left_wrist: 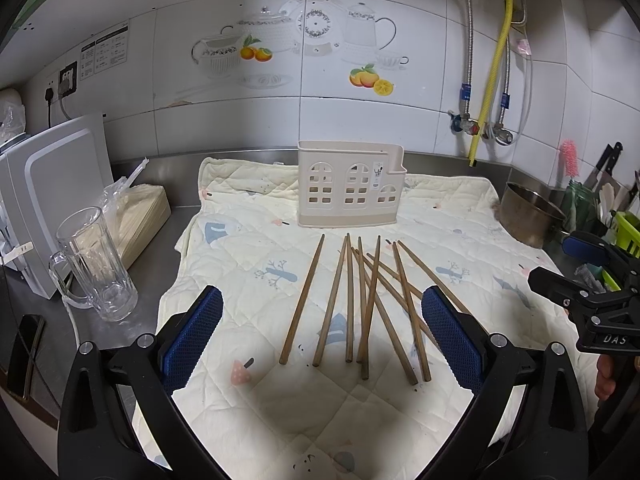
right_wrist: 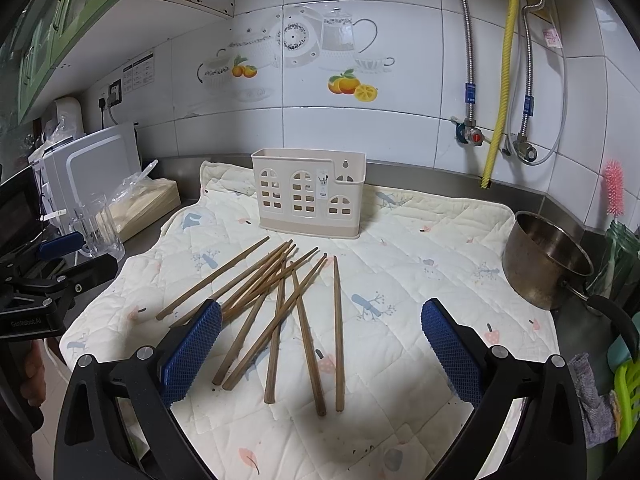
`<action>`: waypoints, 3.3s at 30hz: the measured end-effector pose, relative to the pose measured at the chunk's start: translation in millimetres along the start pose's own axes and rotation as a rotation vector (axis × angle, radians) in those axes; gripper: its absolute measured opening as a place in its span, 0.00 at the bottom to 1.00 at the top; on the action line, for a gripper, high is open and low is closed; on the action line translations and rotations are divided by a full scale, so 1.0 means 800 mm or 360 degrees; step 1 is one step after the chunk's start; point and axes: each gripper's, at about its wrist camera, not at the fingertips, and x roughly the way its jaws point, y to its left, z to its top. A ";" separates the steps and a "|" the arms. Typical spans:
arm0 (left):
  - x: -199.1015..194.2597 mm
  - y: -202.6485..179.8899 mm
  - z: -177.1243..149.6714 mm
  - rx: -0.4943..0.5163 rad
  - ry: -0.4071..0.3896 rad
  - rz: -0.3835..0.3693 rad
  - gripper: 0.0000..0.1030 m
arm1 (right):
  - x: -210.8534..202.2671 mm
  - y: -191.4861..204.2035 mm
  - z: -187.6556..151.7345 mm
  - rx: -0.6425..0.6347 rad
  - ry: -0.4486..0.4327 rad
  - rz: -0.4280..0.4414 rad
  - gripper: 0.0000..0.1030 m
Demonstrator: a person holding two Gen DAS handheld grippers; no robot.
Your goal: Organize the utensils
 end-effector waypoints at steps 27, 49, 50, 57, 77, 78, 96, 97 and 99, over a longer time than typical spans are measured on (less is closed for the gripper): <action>0.004 -0.002 0.001 0.0018 0.0028 0.0003 0.95 | 0.003 0.000 0.001 -0.0001 0.0012 -0.0001 0.94; 0.057 0.002 -0.002 0.0010 0.0192 0.0004 0.95 | 0.061 -0.011 -0.012 0.0038 0.0186 0.0017 0.94; 0.062 0.002 -0.003 0.0011 0.0208 0.0004 0.95 | 0.065 -0.012 -0.012 0.0039 0.0198 0.0018 0.94; 0.086 -0.001 -0.004 0.0020 0.0281 -0.0011 0.95 | 0.087 -0.014 -0.017 0.0032 0.0266 0.0038 0.94; 0.146 -0.008 -0.013 0.0064 0.0425 -0.0186 0.95 | 0.143 -0.042 -0.038 0.0151 0.0404 0.0074 0.91; 0.146 -0.010 -0.013 0.0075 0.0423 -0.0194 0.95 | 0.146 -0.043 -0.039 0.0149 0.0411 0.0075 0.89; 0.160 -0.028 -0.023 0.0197 0.0472 -0.0277 0.88 | 0.171 -0.047 -0.050 0.0198 0.0481 0.0093 0.73; 0.162 -0.028 -0.023 0.0198 0.0481 -0.0278 0.88 | 0.171 -0.047 -0.050 0.0200 0.0485 0.0097 0.72; 0.166 -0.027 -0.024 0.0164 0.0513 -0.0316 0.79 | 0.174 -0.046 -0.051 0.0203 0.0499 0.0106 0.69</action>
